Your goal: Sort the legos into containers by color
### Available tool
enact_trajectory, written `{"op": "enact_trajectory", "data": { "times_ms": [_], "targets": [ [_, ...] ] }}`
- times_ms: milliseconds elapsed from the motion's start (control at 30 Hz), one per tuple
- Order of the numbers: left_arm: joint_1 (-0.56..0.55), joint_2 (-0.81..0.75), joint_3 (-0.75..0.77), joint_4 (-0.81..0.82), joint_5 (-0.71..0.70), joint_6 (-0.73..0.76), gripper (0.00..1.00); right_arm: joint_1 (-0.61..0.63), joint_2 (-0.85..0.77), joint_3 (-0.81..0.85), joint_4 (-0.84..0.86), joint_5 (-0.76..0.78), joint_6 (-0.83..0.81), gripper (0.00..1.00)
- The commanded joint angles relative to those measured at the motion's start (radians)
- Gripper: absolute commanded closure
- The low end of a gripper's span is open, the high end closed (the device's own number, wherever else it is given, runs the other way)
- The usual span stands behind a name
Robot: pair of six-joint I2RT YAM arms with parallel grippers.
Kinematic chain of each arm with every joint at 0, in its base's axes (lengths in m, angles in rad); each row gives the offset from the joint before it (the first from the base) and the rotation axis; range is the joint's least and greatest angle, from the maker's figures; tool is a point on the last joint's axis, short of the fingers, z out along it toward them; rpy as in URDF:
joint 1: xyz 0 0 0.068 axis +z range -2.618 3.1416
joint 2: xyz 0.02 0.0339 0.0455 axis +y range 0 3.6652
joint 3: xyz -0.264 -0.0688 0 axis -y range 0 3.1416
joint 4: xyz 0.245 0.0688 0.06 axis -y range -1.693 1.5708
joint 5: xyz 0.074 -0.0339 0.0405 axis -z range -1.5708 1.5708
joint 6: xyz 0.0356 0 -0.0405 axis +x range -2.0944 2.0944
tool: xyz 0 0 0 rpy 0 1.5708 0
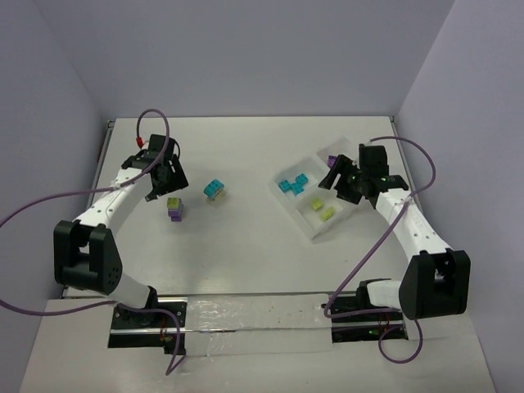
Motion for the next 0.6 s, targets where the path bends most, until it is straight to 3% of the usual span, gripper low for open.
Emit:
{"op": "enact_trajectory", "data": {
  "times_ms": [0,100,433,567],
  "targets": [
    [0.004,0.031,-0.037,0.031,-0.003,0.051,0.15,0.009,0.007,0.052,0.01,0.0,-0.012,0.23],
    [0.004,0.054,-0.047,0.04,0.009,0.062,0.15,0.012,0.009,0.049,0.008,-0.005,-0.013,0.24],
    [0.004,0.046,-0.092,0.073,0.059,0.09,0.34,0.015,0.015,0.056,0.011,-0.012,-0.004,0.23],
    [0.004,0.045,-0.101,0.093,0.069,0.1,0.35,0.019,0.018,0.057,0.015,-0.016,0.0,0.23]
  ]
}}
